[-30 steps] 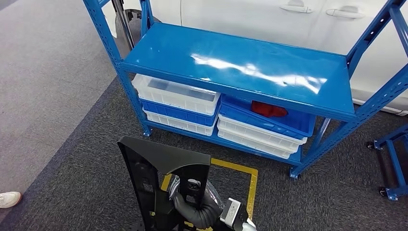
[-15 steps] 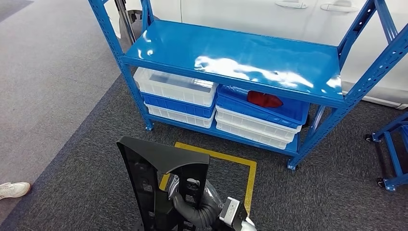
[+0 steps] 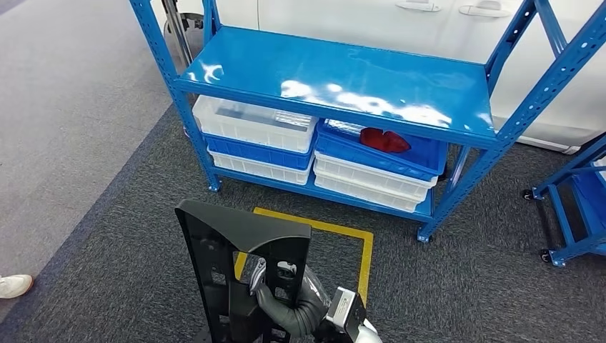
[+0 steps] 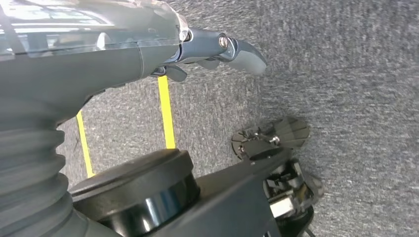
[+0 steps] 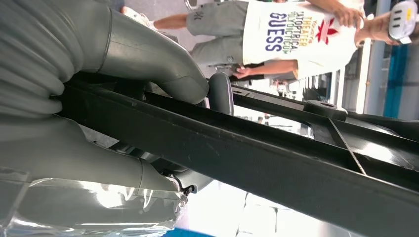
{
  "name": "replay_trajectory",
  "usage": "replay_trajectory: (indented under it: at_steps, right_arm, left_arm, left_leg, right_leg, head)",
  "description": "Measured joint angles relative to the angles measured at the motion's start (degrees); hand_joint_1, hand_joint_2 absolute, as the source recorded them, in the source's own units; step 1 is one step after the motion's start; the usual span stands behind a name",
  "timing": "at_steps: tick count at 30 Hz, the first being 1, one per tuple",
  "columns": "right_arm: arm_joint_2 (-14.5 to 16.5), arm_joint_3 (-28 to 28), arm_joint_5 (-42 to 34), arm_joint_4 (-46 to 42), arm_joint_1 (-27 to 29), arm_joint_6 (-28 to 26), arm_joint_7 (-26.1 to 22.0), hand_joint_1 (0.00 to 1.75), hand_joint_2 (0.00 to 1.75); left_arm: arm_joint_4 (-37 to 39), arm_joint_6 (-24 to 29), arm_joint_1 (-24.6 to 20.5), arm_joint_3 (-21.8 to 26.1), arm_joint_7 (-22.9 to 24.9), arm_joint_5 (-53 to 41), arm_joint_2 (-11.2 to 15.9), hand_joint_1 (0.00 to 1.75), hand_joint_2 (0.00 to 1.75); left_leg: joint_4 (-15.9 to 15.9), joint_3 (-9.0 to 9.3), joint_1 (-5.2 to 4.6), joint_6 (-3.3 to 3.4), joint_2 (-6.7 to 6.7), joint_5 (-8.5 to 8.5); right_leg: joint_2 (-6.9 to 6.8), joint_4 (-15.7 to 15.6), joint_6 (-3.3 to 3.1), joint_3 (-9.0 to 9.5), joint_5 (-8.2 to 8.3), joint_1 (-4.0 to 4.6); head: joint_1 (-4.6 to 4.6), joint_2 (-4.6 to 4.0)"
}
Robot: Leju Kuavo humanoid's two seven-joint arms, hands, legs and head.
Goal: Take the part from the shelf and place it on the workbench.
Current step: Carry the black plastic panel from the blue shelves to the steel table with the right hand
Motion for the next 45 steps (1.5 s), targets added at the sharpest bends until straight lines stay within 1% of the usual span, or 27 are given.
replay_trajectory:
  at_steps: [2, 4, 6, 7, 9, 11, 12, 13, 15, 16, 18, 20, 21, 22, 24, 26, 27, 29, 31, 33, 35, 37, 39, 41, 42, 43, 45]
  right_arm:
    - [0.0, 0.0, -0.1, 0.0, -0.1, 0.0, 0.0, 1.36, 1.75]
    - [0.0, -0.1, -0.1, -0.1, 0.0, 0.0, 0.0, 1.36, 1.75]
    - [0.0, -0.2, -0.2, -0.1, 0.0, 0.0, 0.1, 1.36, 1.75]
    - [0.1, -0.2, -0.2, -0.1, 0.0, 0.0, 0.1, 1.36, 1.75]
    - [0.2, -0.2, -0.2, -0.1, 0.0, 0.1, 0.1, 1.36, 1.75]
    - [0.1, -0.3, -0.2, -0.1, 0.2, 0.1, 0.2, 1.36, 1.75]
    - [0.1, -0.3, -0.2, -0.1, 0.3, 0.1, 0.2, 1.36, 1.75]
    - [0.1, -0.3, -0.2, -0.1, 0.3, 0.1, 0.2, 1.36, 1.75]
    - [0.1, -0.3, -0.3, -0.1, 0.4, 0.1, 0.2, 1.36, 1.75]
    - [0.1, -0.4, -0.3, -0.1, 0.3, 0.1, 0.3, 1.36, 1.75]
    - [0.2, -0.4, -0.3, -0.1, 0.4, 0.0, 0.3, 1.36, 1.75]
    - [0.1, -0.6, -0.4, -0.2, 0.5, 0.0, 0.3, 1.36, 1.75]
    - [0.1, -0.7, -0.4, -0.2, 0.6, 0.0, 0.3, 1.36, 1.75]
    - [0.1, -0.8, -0.4, -0.3, 0.6, 0.0, 0.3, 1.36, 1.75]
    - [0.1, -1.0, -0.4, -0.4, 0.6, 0.0, 0.3, 1.36, 1.75]
    - [0.1, -1.3, -0.4, -0.4, 0.8, 0.0, 0.4, 1.36, 1.75]
    - [0.1, -1.4, -0.4, -0.4, 0.9, 0.0, 0.4, 1.36, 1.75]
    - [0.0, -1.9, -0.5, -0.5, 1.0, -0.1, 0.4, 1.36, 1.75]
    - [0.0, -2.3, -0.5, -0.6, 1.0, -0.1, 0.4, 1.36, 1.75]
    - [0.0, -2.8, -0.5, -0.8, 1.1, -0.2, 0.4, 1.36, 1.75]
    - [0.0, -3.3, -0.4, -1.0, 1.3, -0.4, 0.4, 1.36, 1.75]
    - [0.0, -3.7, -0.3, -1.4, 1.5, -0.7, 0.3, 1.36, 1.75]
    - [0.1, -3.9, -0.2, -1.6, 1.6, -1.0, 0.3, 1.36, 1.75]
    - [0.1, -4.2, -0.2, -1.7, 1.9, -1.0, 0.2, 1.36, 1.75]
    - [0.1, -4.3, -0.1, -1.7, 2.1, -1.0, 0.2, 1.36, 1.75]
    - [0.1, -4.4, -0.1, -1.7, 2.2, -1.0, 0.2, 1.36, 1.75]
    - [0.1, -4.6, 0.0, -1.8, 2.4, -1.1, 0.2, 1.36, 1.75]
  left_arm:
    - [0.0, 0.0, 0.0, 0.0, -0.1, 0.0, 0.0, 0.00, 1.75]
    - [0.0, 0.0, 0.0, 0.0, -0.3, 0.0, 0.0, 0.00, 1.75]
    - [0.0, 0.0, -0.1, 0.0, -0.4, 0.0, 0.0, 0.00, 1.75]
    - [0.0, -0.1, -0.1, 0.0, -0.5, -0.1, 0.0, 0.00, 1.75]
    - [0.0, -0.2, 0.1, 0.0, -0.5, -0.1, 0.0, 0.00, 1.75]
    - [0.0, -0.2, 0.3, 0.0, -0.5, -0.1, 0.0, 0.00, 1.75]
    - [0.0, -0.2, 0.3, 0.0, -0.5, -0.2, 0.0, 0.00, 1.75]
    - [0.0, -0.2, 0.3, 0.0, -0.5, -0.2, 0.0, 0.00, 1.75]
    - [0.0, -0.3, 0.3, 0.0, -0.5, -0.2, 0.1, 0.00, 1.75]
    - [0.0, -0.3, 0.3, 0.0, -0.5, -0.2, 0.2, 0.00, 1.75]
    - [0.0, -0.3, 0.2, 0.0, -0.6, -0.2, 0.3, 0.00, 1.75]
    - [0.0, -0.4, 0.2, 0.1, -0.6, -0.3, 0.2, 0.00, 1.75]
    - [0.0, -0.5, 0.1, 0.1, -0.6, -0.4, 0.1, 0.00, 1.75]
    - [0.0, -0.5, 0.1, 0.1, -0.7, -0.4, 0.0, 0.00, 1.75]
    - [-0.1, -0.5, 0.2, 0.1, -0.8, -0.5, 0.0, 0.00, 1.75]
    - [-0.1, -0.5, 0.4, 0.1, -0.8, -0.5, 0.1, 0.00, 1.75]
    - [-0.1, -0.5, 0.4, 0.1, -0.8, -0.5, 0.1, 0.00, 1.75]
    - [-0.1, -0.5, 0.3, 0.1, -1.0, -0.5, 0.1, 0.00, 1.75]
    - [-0.1, -0.5, 0.3, 0.1, -1.2, -0.5, 0.1, 0.00, 1.75]
    - [-0.1, -0.6, 0.3, 0.1, -1.5, -0.5, 0.1, 0.00, 1.75]
    - [-0.1, -0.6, 0.3, 0.1, -1.7, -0.5, 0.1, 0.00, 1.75]
    - [-0.1, -0.7, 0.3, 0.1, -1.8, -0.5, 0.1, 0.00, 1.75]
    - [-0.1, -0.8, 0.5, 0.1, -1.9, -0.6, 0.1, 0.00, 1.75]
    - [-0.1, -0.8, 0.8, 0.1, -1.9, -0.7, 0.1, 0.00, 1.75]
    - [-0.1, -0.8, 0.9, 0.1, -1.9, -0.7, 0.1, 0.00, 1.75]
    - [-0.1, -0.8, 0.9, 0.1, -1.9, -0.7, 0.1, 0.00, 1.75]
    - [-0.1, -0.8, 0.9, 0.1, -2.0, -0.7, 0.1, 0.00, 1.75]
  left_leg:
    - [0.4, -0.13, -0.28, -0.52, 0.78, -0.15]
    - [0.4, -0.16, -0.39, -1.07, 1.73, -0.13]
    - [1.6, -0.57, -0.23, -1.76, 0.84, -1.26]
    - [3.7, -1.40, -0.10, -2.08, -0.25, -2.76]
    - [11.0, -4.44, 0.16, -2.56, -2.35, -6.80]
    - [17.0, -7.07, 0.29, -2.74, -2.94, -8.71]
    - [16.9, -7.01, 0.31, -2.70, -3.08, -7.90]
    - [14.4, -5.85, 0.33, -2.56, -3.36, -6.07]
    - [6.2, -2.05, 0.41, -2.02, -5.70, -1.96]
    - [2.9, -0.67, 0.45, -1.76, -7.06, -0.89]
    - [0.5, 0.16, 0.39, -1.39, -8.48, -0.72]
    - [0.1, 0.19, 0.47, -1.03, -7.24, -0.40]
    - [-0.3, 0.25, 0.62, -0.71, -6.57, -0.15]
    - [-0.6, 0.30, 0.77, -0.41, -5.77, 0.10]
    - [-0.9, 0.24, 0.74, -0.05, -4.12, 0.30]
    - [-0.8, 0.04, 0.58, -0.02, -2.32, 0.29]
    - [-0.8, -0.04, 0.55, -0.03, -1.50, 0.26]
    - [-0.5, -0.10, 0.53, -0.21, -0.12, 0.14]
    - [-0.1, -0.09, 0.33, -0.65, 0.94, -0.13]
    - [0.2, -0.06, 0.07, -1.22, 1.86, -0.34]
    - [0.2, 0.04, 0.08, -1.82, 2.78, -0.46]
    - [1.9, -0.49, 0.32, -2.44, 1.33, -1.97]
    - [8.2, -3.02, 0.53, -2.90, -1.62, -5.80]
    - [15.7, -6.38, 0.55, -3.12, -2.89, -8.93]
    - [17.3, -7.11, 0.55, -3.12, -3.08, -8.94]
    - [16.3, -6.70, 0.55, -3.04, -3.21, -7.70]
    - [8.7, -3.27, 0.63, -2.64, -4.64, -3.28]
  right_leg:
    - [-1.18, -4.0, -0.71, 1.80, 0.88, 0.35]
    - [-0.07, -4.1, -1.37, 1.43, 1.16, 0.43]
    - [1.02, -4.4, -2.04, 1.22, 1.66, 0.16]
    - [1.56, -4.6, -2.36, 1.14, 1.92, -0.04]
    - [2.69, -4.6, -2.72, 0.83, 2.22, -0.15]
    - [4.05, -4.5, -2.77, 0.56, 2.42, -0.10]
    - [4.82, -4.4, -2.70, 0.50, 2.49, -0.08]
    - [5.59, -4.3, -2.63, 0.50, 2.53, -0.08]
    - [7.02, -4.2, -2.36, 0.44, 2.62, -0.07]
    - [7.64, -4.1, -2.10, 0.22, 2.73, -0.10]
    - [8.83, -4.0, -1.31, -0.50, 3.12, -0.35]
    - [9.75, -4.0, -0.51, -0.98, 3.41, -0.53]
    - [9.09, -3.5, -0.22, -1.31, 2.99, -0.41]
    - [7.75, -1.9, 0.02, -2.10, 1.88, -0.26]
    - [4.36, 4.8, 0.41, -5.25, -1.88, -0.22]
    - [3.11, 11.4, 0.80, -8.26, -4.48, -0.52]
    - [2.90, 12.1, 0.90, -8.42, -4.34, -0.63]
    - [1.94, 6.8, 0.85, -5.16, -1.41, -0.70]
    - [-0.53, -1.0, 0.21, -0.83, 1.03, -0.33]
    - [-1.53, -3.9, -0.56, 0.50, 1.48, 0.07]
    - [-0.26, -4.0, -1.23, 0.28, 1.82, 0.07]
    - [0.93, -4.4, -1.99, 0.28, 2.26, -0.20]
    - [2.20, -4.6, -2.49, 0.20, 2.57, -0.38]
    - [3.66, -4.5, -2.65, 0.08, 2.67, -0.31]
    - [4.46, -4.4, -2.67, 0.08, 2.69, -0.27]
    - [5.29, -4.4, -2.65, 0.14, 2.69, -0.25]
    - [6.94, -4.2, -2.48, 0.26, 2.64, -0.29]
  head:
    - [0.00, 0.00]
    - [0.00, 0.00]
    - [0.00, 0.00]
    - [0.00, 0.00]
    - [0.00, 0.00]
    - [0.00, 0.00]
    - [0.00, 0.00]
    - [0.00, 0.00]
    - [0.00, 0.00]
    - [0.00, 0.00]
    - [0.00, 0.00]
    - [0.00, 0.00]
    - [0.01, 0.00]
    - [0.02, 0.00]
    - [0.04, 0.00]
    - [0.04, 0.00]
    - [0.04, 0.00]
    - [0.04, 0.00]
    - [0.04, 0.00]
    - [0.04, 0.00]
    - [0.03, 0.00]
    - [0.03, 0.00]
    - [0.03, 0.00]
    - [0.03, 0.00]
    - [0.03, 0.00]
    - [0.03, 0.00]
    - [0.03, 0.00]
